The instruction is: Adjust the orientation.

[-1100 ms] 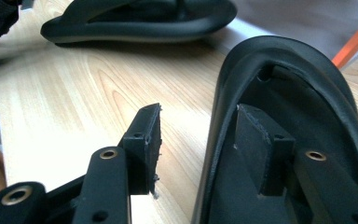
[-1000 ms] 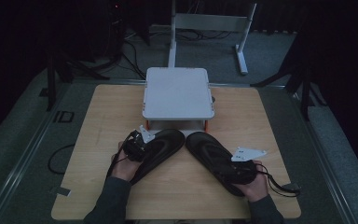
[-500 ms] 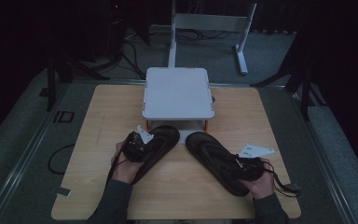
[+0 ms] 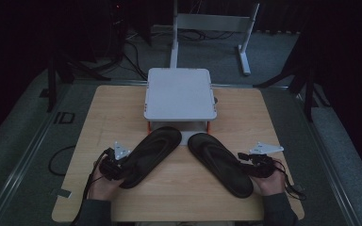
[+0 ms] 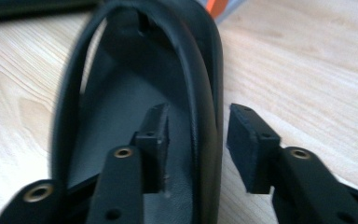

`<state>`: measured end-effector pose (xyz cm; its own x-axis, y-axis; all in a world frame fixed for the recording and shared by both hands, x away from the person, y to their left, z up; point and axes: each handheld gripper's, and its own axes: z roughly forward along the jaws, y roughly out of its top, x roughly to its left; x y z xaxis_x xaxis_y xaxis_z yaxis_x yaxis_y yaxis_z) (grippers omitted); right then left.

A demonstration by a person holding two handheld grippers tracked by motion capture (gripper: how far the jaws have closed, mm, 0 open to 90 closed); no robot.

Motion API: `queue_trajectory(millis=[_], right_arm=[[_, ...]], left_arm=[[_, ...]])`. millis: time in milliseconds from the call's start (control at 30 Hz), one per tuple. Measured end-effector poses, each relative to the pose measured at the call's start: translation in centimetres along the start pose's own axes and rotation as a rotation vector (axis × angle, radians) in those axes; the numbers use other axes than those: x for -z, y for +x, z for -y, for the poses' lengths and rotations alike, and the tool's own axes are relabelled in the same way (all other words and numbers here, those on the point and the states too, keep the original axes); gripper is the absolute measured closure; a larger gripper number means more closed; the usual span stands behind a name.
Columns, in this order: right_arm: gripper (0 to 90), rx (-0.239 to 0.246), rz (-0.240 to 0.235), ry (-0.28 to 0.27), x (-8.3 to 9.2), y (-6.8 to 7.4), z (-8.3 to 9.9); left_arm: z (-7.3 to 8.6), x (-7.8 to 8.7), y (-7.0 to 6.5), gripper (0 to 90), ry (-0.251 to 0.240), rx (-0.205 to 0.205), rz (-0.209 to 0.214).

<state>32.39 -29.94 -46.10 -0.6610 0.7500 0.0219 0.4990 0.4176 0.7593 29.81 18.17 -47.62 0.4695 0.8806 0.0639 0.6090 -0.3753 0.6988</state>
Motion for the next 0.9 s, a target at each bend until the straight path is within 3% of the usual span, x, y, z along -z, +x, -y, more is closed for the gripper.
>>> queue_trajectory(millis=[67,200,267,433,667,733,900], right_arm=[[71.8,0.001,0.014,0.028,-0.7,-0.1,-0.1],[78.1,0.001,0.047,0.042,-1.1,0.1,-0.4],[79.7,0.000,0.064,0.040,-1.2,0.3,-0.4],[80.7,-0.014,0.095,0.020,-1.2,0.7,-0.6],[81.5,-0.033,0.120,-0.012,-1.7,1.8,-1.3],[81.1,-0.025,0.134,-0.018,-1.9,2.3,-1.5],[69.4,-0.026,0.068,-0.022,-2.3,3.0,-1.5]], left_arm=[[0.2,0.0,0.5,46.2,-0.009,0.028,0.028],[0.2,0.0,0.3,47.3,-0.005,0.026,0.049],[0.2,0.0,0.2,47.1,-0.008,0.022,0.039],[0.6,0.4,-0.6,47.0,-0.004,0.017,0.037],[1.5,1.5,-2.6,46.9,0.003,-0.024,0.057],[1.7,1.7,-2.9,47.0,-0.004,-0.024,0.083],[1.6,2.0,-3.0,45.5,-0.045,-0.025,0.107]])
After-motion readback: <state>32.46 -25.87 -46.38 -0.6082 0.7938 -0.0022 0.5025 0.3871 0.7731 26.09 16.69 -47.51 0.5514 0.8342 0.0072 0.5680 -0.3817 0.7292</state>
